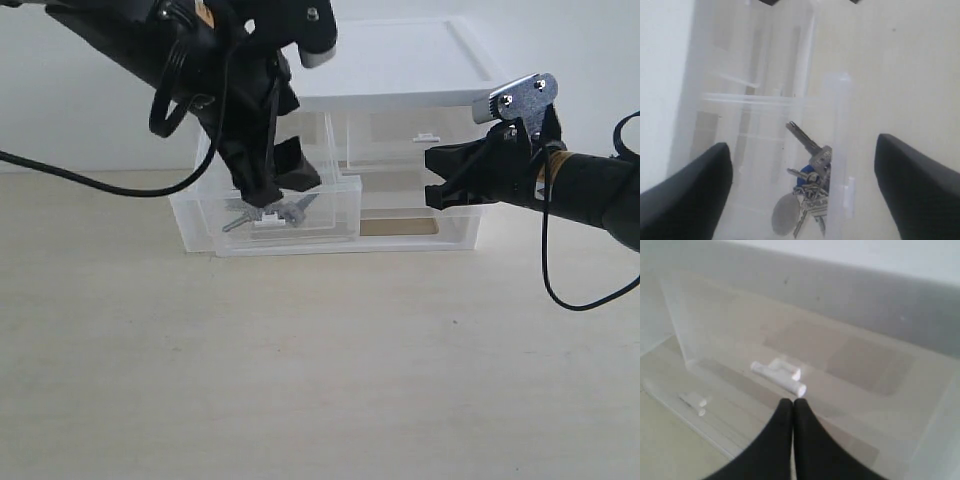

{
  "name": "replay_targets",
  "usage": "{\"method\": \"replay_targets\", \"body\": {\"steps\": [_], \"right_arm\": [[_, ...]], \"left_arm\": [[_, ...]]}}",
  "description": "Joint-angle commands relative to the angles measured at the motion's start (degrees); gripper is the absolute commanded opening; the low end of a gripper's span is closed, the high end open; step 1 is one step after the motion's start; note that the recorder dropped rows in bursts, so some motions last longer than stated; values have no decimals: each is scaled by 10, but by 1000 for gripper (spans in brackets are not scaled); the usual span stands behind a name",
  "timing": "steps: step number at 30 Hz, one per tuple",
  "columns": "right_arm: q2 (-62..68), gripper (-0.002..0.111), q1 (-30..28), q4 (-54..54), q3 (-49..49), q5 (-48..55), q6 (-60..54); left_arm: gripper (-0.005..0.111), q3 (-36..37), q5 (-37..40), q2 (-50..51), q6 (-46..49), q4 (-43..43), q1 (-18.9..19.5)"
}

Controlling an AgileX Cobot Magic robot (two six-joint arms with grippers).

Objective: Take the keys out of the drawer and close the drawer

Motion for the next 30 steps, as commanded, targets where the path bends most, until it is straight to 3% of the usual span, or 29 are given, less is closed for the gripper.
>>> {"method": "replay_targets", "body": {"steps": [1, 4, 7, 12, 30], "right_arm": [[3, 0, -10, 72, -15, 40, 1], [3, 0, -10, 72, -15, 40, 1], [3, 0, -10, 72, -15, 40, 1], [3, 0, -10, 72, -15, 40, 1], [3, 0, -10, 72, -15, 40, 1]], "left_arm": [[70, 0, -45, -1, -122, 6, 9], [60, -14, -31, 19, -204, 9, 27], [58, -39, -23, 43, -251, 12, 41], [58, -89, 46, 82, -274, 12, 48], [58, -114, 79, 142, -297, 32, 48]]}}
